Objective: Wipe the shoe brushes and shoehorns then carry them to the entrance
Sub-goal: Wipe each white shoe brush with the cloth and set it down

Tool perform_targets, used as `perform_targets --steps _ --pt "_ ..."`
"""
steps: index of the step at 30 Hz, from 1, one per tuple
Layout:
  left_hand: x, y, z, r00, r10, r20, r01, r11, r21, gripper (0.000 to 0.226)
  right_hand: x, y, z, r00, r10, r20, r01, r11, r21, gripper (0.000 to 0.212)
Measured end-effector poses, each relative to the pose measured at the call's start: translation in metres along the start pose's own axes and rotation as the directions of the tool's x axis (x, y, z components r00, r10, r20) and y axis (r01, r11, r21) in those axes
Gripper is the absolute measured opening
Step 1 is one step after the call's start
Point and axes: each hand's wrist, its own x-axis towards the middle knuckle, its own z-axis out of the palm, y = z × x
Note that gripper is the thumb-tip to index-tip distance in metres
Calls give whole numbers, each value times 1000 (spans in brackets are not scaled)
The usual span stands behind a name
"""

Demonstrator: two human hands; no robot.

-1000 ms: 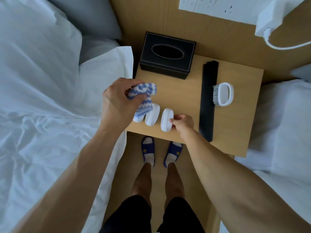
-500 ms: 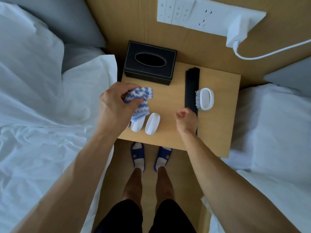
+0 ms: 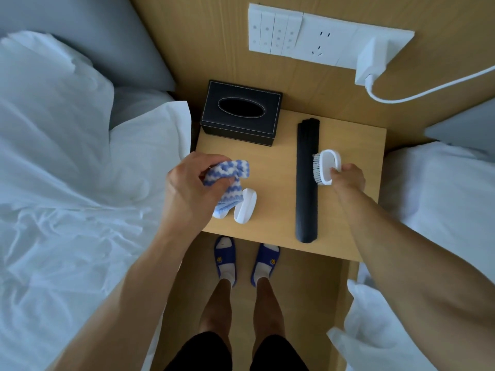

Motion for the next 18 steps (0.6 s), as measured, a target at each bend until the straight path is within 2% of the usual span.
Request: perform_targets --steps 8,10,12,14,18 --pt "-11 22 -10 1000 6 -15 -6 1000 -7 23 -12 4 -32 994 10 111 -31 981 192 41" --pt "-12 33 -14 1000 14 -10 -14 1000 -26 23 -26 5 -50 988 -9 154 -39 952 303 32" --pt "-12 48 -17 1000 10 -6 -10 999 -33 24 -48 4 -72 964 -33 263 -105 865 490 19" --pt "-11 65 -21 1000 13 2 -13 999 -53 24 -74 -1 -92 917 -121 381 -157 768 621 13" --pt "-8 99 -30 995 95 32 -92 992 -86 24 -135 -22 -126 800 -299 520 -345 479 807 20"
